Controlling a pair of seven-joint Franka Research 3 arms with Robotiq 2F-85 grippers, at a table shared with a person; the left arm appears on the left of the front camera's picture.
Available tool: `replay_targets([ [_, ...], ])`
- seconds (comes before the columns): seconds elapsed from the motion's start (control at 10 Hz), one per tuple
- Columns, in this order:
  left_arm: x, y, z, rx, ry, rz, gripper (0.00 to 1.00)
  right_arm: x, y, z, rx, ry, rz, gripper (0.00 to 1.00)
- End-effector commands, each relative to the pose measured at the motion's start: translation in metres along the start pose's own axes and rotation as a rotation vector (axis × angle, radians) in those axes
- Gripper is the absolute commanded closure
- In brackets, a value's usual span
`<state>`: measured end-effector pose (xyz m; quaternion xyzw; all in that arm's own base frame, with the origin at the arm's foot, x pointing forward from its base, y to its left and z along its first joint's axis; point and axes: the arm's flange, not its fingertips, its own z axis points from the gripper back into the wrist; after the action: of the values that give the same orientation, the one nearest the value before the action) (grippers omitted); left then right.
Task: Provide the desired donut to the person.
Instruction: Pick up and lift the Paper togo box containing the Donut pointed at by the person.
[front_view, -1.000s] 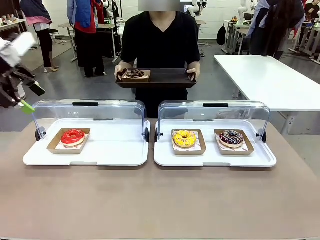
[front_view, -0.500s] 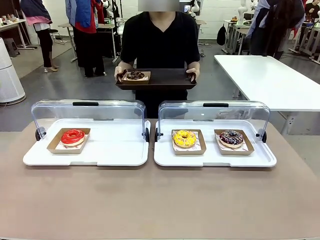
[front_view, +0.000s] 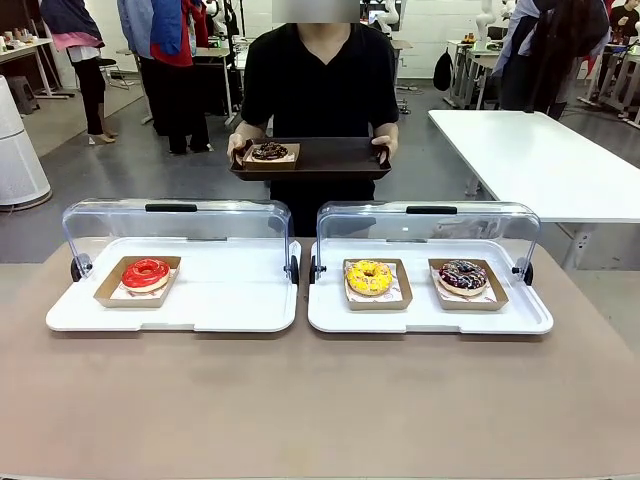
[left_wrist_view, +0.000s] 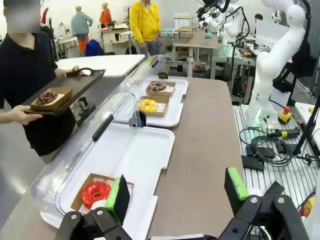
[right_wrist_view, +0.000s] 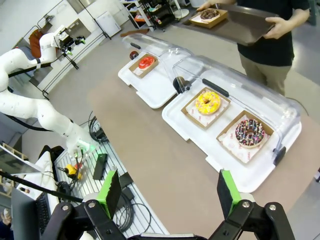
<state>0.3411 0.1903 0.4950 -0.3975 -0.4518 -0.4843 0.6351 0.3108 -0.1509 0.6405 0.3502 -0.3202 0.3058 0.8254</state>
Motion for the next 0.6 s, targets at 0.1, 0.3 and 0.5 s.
replay_targets([
  [0.1, 0.0000, 0.0000, 0.0000, 0.000, 0.000, 0.000, 0.00, 0.0003, 0.0004, -0.0012, 0.013, -0.008, 0.006, 0.00],
  [0.3, 0.0000, 0.0000, 0.0000, 0.000, 0.000, 0.000, 0.00, 0.0003, 0.0004, -0.0012, 0.013, -0.008, 0.006, 0.00],
  [0.5, 0.0000, 0.0000, 0.0000, 0.000, 0.000, 0.000, 0.00, 0.0003, 0.0004, -0.0012, 0.013, -0.008, 0.006, 0.00],
])
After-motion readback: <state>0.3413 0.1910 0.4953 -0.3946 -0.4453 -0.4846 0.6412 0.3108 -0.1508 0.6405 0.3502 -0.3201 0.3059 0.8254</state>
